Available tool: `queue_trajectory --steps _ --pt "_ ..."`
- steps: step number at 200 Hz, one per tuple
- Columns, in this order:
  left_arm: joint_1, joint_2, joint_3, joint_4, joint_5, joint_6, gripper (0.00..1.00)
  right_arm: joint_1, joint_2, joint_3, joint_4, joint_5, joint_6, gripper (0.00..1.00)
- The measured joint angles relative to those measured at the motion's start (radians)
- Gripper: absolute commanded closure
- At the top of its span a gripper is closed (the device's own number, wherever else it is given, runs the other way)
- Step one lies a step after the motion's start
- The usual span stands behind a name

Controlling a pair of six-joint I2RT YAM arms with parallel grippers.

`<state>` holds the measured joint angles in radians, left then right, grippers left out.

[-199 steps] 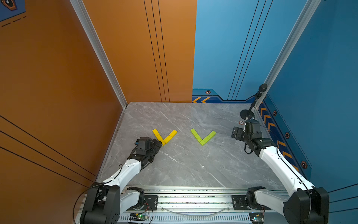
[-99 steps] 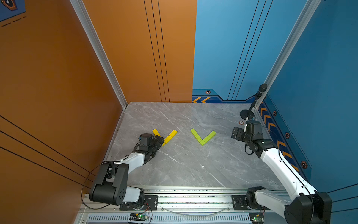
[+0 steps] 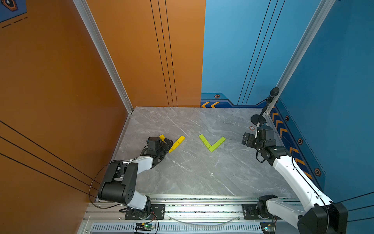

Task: Assemble the letter v with building blocks
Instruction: Adjust the building block at the center of the board.

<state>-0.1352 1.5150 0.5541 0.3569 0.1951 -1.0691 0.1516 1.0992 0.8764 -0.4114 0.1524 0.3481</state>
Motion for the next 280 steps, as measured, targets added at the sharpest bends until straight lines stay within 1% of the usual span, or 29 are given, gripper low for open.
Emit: queue_trajectory --steps 35,280 --pt "-0.016 0.010 0.010 0.002 0.005 -0.001 0.02 0.002 0.000 0.002 0.000 0.000 0.000 0.00" --pt "-0.033 0.026 0.025 0.002 0.011 -0.020 0.02 0.044 0.004 0.002 0.000 0.001 0.018 0.00"
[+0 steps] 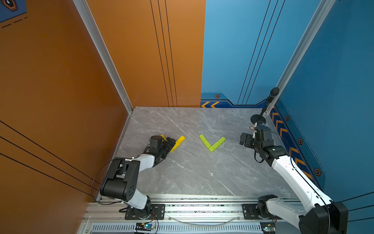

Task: Assemble the letter v with building blocks
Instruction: Adjust the building block at the center of the board, then reset both arms

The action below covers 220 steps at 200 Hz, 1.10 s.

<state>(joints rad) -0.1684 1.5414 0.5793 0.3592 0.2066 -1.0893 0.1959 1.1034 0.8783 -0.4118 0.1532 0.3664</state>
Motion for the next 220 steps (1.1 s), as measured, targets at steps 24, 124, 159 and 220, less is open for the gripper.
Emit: queue_trajectory --steps 24,124,159,220 --pt "0.015 -0.012 0.000 -0.017 0.007 0.001 0.02 0.002 0.000 0.000 0.000 0.000 0.000 0.00" --pt "0.183 -0.384 0.097 -0.446 -0.251 0.407 0.02 -0.048 0.111 -0.069 0.153 0.097 -0.049 0.00" --pt "0.176 -0.465 -0.082 -0.272 -0.585 0.586 0.02 -0.076 0.227 -0.165 0.326 0.209 -0.125 0.00" --pt "0.154 -0.219 -0.214 0.117 -0.746 0.805 0.02 -0.082 0.319 -0.410 0.822 0.240 -0.252 0.00"
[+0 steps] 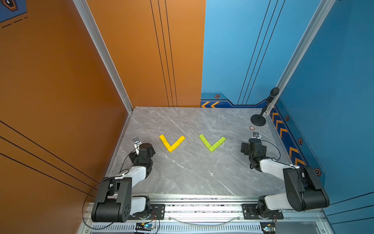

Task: Assemble the letter v with building blocks
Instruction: Reset both arms

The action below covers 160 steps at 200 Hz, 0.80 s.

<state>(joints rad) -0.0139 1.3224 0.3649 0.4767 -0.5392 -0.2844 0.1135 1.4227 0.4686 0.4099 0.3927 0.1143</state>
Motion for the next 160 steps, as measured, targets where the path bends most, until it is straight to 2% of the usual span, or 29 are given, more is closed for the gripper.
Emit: queue_trajectory --steps 23,43,57,75,99,160 --pt "-0.016 0.093 0.005 0.158 0.008 0.076 0.02 -0.026 0.020 -0.073 0.229 -0.042 -0.022 0.00" --pt "-0.072 0.154 0.005 0.252 0.025 0.164 0.02 -0.036 0.105 -0.169 0.461 -0.076 -0.037 0.00" --pt "-0.106 0.183 0.003 0.325 0.053 0.211 0.02 -0.050 0.112 -0.198 0.478 -0.105 -0.036 0.00" --pt "-0.103 0.233 -0.004 0.431 0.100 0.253 0.03 -0.082 0.112 -0.174 0.496 -0.122 -0.028 0.00" --pt "-0.051 0.243 0.000 0.425 0.184 0.256 0.02 -0.066 0.112 -0.128 0.503 -0.100 -0.029 0.00" --pt "-0.046 0.243 0.000 0.449 0.218 0.263 0.02 -0.046 0.112 -0.115 0.499 -0.077 -0.029 0.00"
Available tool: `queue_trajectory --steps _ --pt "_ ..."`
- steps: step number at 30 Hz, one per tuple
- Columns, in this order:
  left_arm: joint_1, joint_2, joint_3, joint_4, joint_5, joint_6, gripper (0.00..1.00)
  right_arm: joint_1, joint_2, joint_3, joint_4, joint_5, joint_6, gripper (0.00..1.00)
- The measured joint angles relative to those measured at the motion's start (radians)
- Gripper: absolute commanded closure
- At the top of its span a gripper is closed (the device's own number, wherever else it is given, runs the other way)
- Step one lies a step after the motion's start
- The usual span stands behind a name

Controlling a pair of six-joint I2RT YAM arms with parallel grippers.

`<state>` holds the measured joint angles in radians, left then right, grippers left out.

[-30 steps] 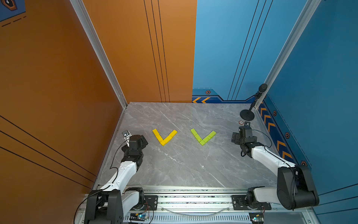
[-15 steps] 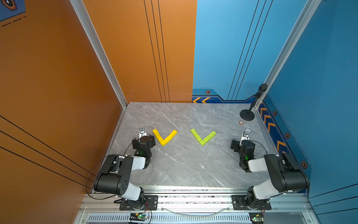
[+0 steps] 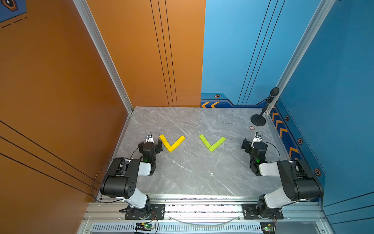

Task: Assemble the letter v with building blocks
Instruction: Reset both arms

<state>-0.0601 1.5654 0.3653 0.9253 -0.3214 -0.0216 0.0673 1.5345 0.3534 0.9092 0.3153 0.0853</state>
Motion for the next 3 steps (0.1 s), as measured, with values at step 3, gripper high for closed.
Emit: queue_trajectory --steps 3 --pt "0.000 0.000 0.000 0.001 0.001 0.000 0.02 0.000 0.000 0.000 0.000 0.000 0.000 0.00"
